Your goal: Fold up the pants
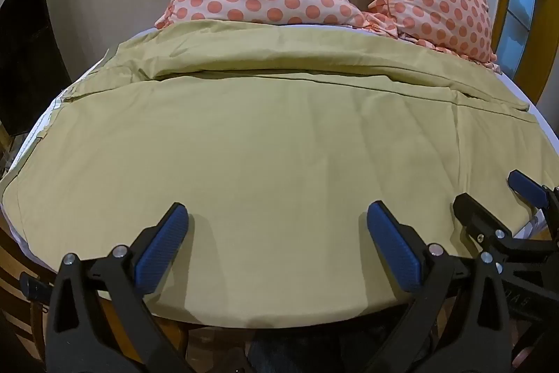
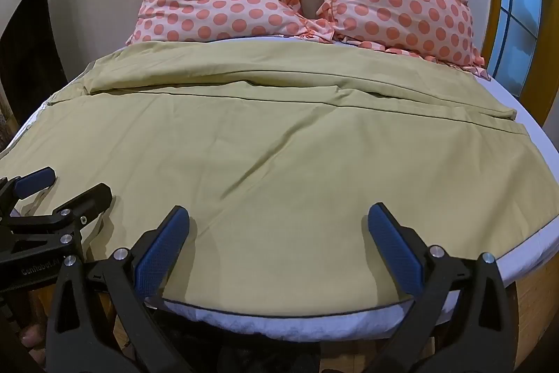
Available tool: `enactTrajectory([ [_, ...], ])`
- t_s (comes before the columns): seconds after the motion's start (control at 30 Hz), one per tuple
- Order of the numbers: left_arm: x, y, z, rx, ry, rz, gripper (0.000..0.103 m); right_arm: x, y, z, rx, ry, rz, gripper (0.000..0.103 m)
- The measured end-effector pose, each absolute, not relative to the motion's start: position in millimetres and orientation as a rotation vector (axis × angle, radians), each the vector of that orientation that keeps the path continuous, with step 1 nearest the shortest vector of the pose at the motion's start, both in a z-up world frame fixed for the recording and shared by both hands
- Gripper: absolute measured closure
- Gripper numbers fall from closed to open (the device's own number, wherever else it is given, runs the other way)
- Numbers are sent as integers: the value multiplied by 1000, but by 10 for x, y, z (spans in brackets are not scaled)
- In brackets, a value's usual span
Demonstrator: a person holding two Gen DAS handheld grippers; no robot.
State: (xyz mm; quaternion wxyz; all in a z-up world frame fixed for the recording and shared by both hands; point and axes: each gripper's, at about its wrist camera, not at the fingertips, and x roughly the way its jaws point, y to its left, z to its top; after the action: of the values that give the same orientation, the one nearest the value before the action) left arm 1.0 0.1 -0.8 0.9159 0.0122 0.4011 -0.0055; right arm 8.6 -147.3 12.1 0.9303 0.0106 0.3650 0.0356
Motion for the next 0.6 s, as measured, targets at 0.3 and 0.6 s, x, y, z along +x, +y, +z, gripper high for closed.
enactTrajectory([
  [0.3, 16, -4, 2, 27, 821, -10, 2, 85, -1473, 121, 22, 746, 73, 1],
  [0.6, 7, -1, -7, 28, 820, -10, 2, 84, -1474, 121, 22, 746, 73, 1],
])
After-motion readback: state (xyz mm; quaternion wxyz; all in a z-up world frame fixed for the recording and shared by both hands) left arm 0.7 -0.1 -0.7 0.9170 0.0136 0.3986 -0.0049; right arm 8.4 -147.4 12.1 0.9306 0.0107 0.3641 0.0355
